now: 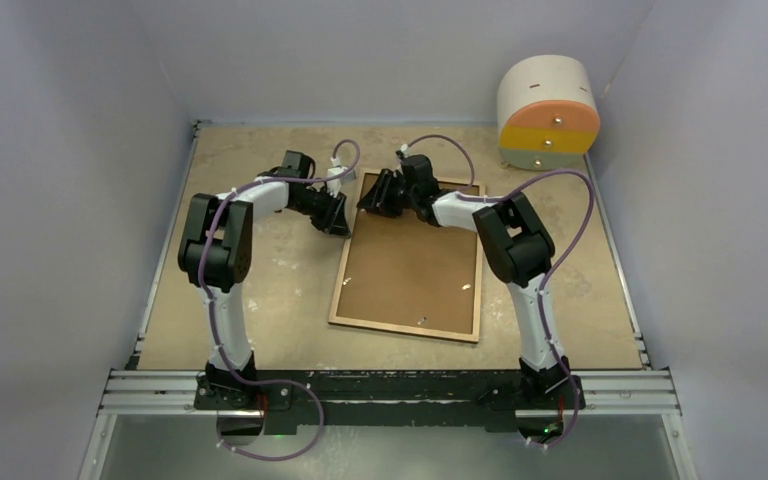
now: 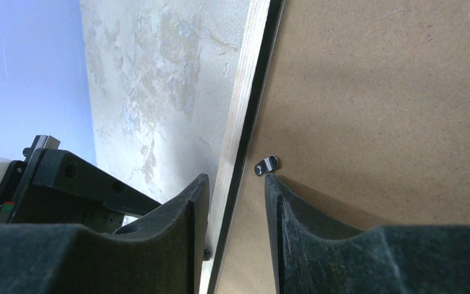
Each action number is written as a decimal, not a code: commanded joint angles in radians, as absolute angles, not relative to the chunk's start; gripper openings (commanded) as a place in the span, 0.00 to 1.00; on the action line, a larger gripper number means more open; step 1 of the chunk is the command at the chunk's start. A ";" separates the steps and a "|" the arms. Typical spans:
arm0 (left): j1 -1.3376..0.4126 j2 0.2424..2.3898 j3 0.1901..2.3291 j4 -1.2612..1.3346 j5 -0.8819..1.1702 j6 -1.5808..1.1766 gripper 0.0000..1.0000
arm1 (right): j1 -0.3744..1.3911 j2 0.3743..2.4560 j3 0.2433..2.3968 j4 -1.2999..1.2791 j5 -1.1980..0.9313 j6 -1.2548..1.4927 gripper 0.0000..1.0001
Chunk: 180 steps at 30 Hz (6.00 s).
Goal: Put the photo into the frame
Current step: Install the photo frame at the center of the board, then adjust the photo frame at the center of the board.
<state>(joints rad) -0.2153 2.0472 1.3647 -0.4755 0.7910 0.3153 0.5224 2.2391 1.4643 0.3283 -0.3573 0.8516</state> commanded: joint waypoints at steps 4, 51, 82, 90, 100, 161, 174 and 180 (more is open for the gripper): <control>-0.224 2.039 1.329 -0.477 0.775 0.365 0.21 | 0.522 2.276 1.488 0.325 -0.325 0.902 0.40; -0.210 1.986 1.314 -0.509 0.777 0.409 0.18 | 0.456 2.339 1.672 0.230 -0.439 0.829 0.47; -0.207 1.990 1.298 -0.496 0.775 0.416 0.18 | 0.543 2.358 1.624 0.195 -0.507 0.822 0.43; -0.193 1.979 1.317 -0.521 0.778 0.429 0.17 | 0.518 2.276 1.639 0.113 -0.475 0.782 0.59; -0.111 1.946 1.348 -0.619 0.755 0.550 0.22 | 0.279 1.976 1.471 0.032 -0.269 0.726 0.93; 0.200 1.856 1.322 -0.811 0.412 0.887 0.42 | 0.324 1.505 1.056 -0.280 -0.040 0.553 0.99; 0.143 1.791 1.087 -0.828 0.532 0.977 0.44 | 0.260 1.271 0.656 -0.158 -0.213 0.684 0.99; 0.048 1.799 1.028 -0.776 0.544 0.912 0.43 | 0.188 1.452 0.708 -0.027 -0.403 0.707 0.99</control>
